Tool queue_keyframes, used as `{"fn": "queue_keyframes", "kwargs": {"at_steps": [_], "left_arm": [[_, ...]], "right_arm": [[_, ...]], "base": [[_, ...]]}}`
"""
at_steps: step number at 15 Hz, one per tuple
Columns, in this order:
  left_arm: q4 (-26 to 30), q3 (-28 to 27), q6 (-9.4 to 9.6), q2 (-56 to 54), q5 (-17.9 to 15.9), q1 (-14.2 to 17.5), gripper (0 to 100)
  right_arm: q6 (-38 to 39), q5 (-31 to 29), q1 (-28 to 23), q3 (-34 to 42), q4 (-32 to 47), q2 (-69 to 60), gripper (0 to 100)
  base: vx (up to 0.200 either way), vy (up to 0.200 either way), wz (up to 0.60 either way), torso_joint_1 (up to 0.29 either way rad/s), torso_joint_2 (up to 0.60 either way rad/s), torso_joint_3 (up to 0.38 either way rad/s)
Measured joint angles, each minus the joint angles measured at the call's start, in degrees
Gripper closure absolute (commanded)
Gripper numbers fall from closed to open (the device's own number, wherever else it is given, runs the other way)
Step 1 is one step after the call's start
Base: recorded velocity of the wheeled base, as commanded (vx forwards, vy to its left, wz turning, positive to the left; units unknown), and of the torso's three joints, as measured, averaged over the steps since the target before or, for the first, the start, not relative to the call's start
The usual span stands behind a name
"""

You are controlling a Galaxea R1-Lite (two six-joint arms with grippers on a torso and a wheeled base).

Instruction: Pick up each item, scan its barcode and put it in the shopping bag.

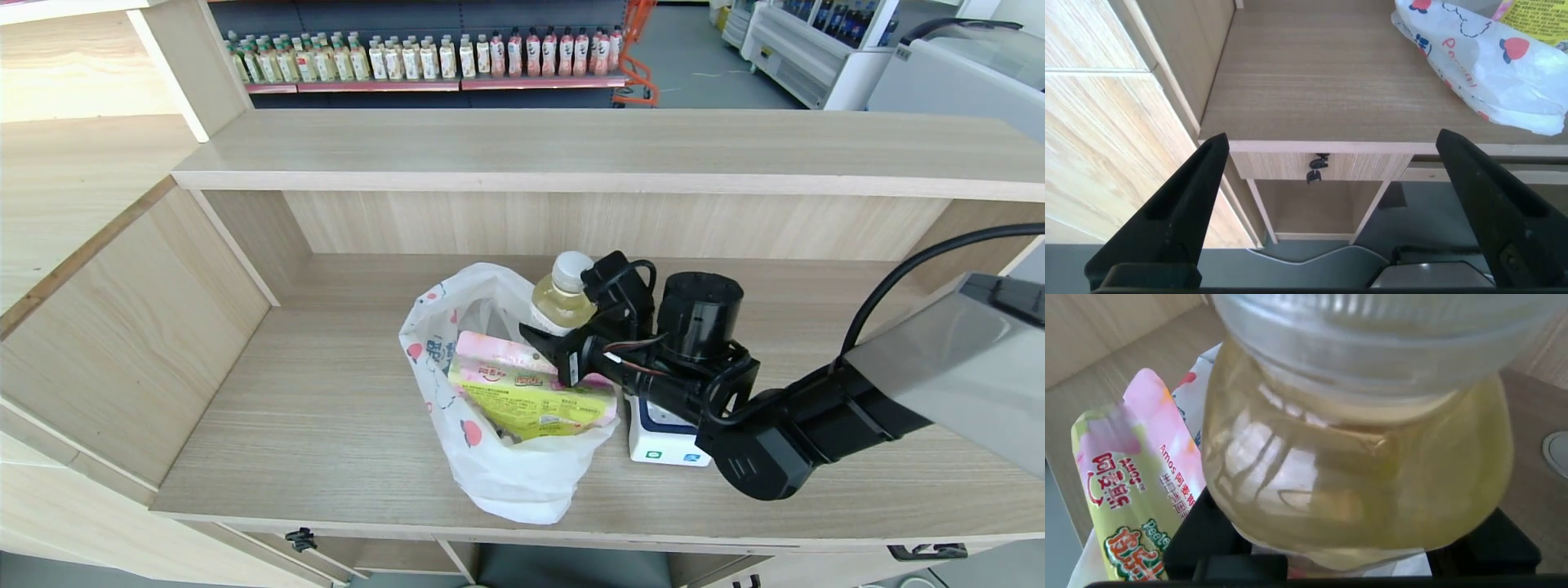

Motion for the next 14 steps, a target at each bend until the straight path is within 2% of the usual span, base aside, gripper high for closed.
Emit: {"fn": "queue_keyframes", "kwargs": {"at_steps": [4, 7, 11, 14], "left_arm": [[0.00, 0.00, -0.02, 0.00, 0.00, 0.00, 0], [0.00, 0.00, 0.00, 0.00, -0.01, 0.00, 0], [0.00, 0.00, 0.00, 0.00, -0.01, 0.00, 0], [0.00, 0.00, 0.00, 0.00, 0.00, 0.00, 0]], "right_arm": [[-3.25, 1.37, -1.11, 0.41, 0.44, 0.22, 100], [-8.73, 1.39, -1.60, 1.08, -0.40, 0.89, 100], [-14.04, 1.41, -0.63, 1.06, -6.34, 3.50, 100], [-15.87, 1.34, -0.17, 1.13, -7.83, 5.00, 100]], "base": [[0.000, 0.000, 0.00, 0.000, 0.00, 0.000], [0.000, 0.000, 0.00, 0.000, 0.00, 0.000], [0.000, 0.000, 0.00, 0.000, 0.00, 0.000], [0.000, 0.000, 0.00, 0.000, 0.00, 0.000]]}}
